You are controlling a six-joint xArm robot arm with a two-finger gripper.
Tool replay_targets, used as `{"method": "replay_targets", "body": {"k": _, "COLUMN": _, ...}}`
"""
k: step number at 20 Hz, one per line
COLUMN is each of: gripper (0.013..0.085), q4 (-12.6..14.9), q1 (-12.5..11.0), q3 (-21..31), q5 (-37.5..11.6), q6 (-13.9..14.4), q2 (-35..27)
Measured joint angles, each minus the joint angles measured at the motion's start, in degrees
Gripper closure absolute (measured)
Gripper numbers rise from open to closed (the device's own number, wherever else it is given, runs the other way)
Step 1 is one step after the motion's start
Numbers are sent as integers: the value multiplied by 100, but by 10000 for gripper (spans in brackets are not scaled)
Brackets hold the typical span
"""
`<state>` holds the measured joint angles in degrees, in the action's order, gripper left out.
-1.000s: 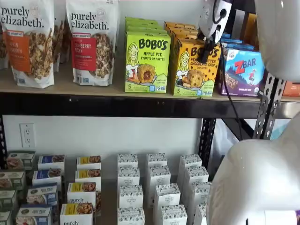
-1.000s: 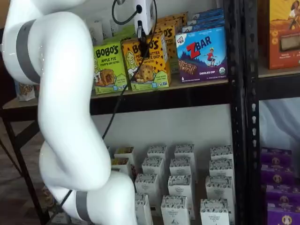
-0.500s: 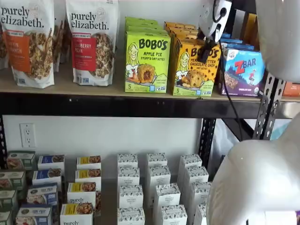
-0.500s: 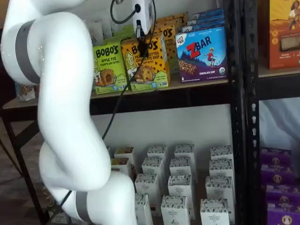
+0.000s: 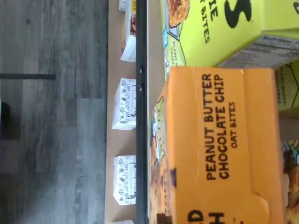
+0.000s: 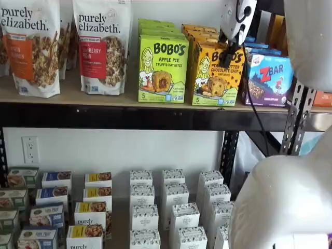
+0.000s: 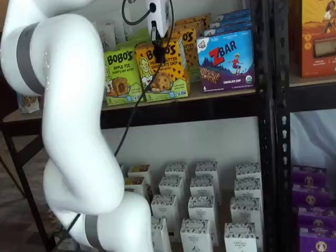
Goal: Pick up the orange box on the top shelf, the fifth box from the left
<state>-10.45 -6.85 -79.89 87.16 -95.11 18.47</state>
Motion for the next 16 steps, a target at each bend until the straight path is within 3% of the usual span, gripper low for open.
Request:
{"method": "replay_targets", "body": {"k": 9, "gripper": 650, "q4": -5, "q1": 58, "q3": -291, "q5": 763, "q6": 149, "q2": 204}}
{"method": "replay_targets", "body": {"k": 16, "gripper": 650, "q4": -36, "q1": 225, "q3": -128, "q5": 1216, "q6": 387, "q2": 741}}
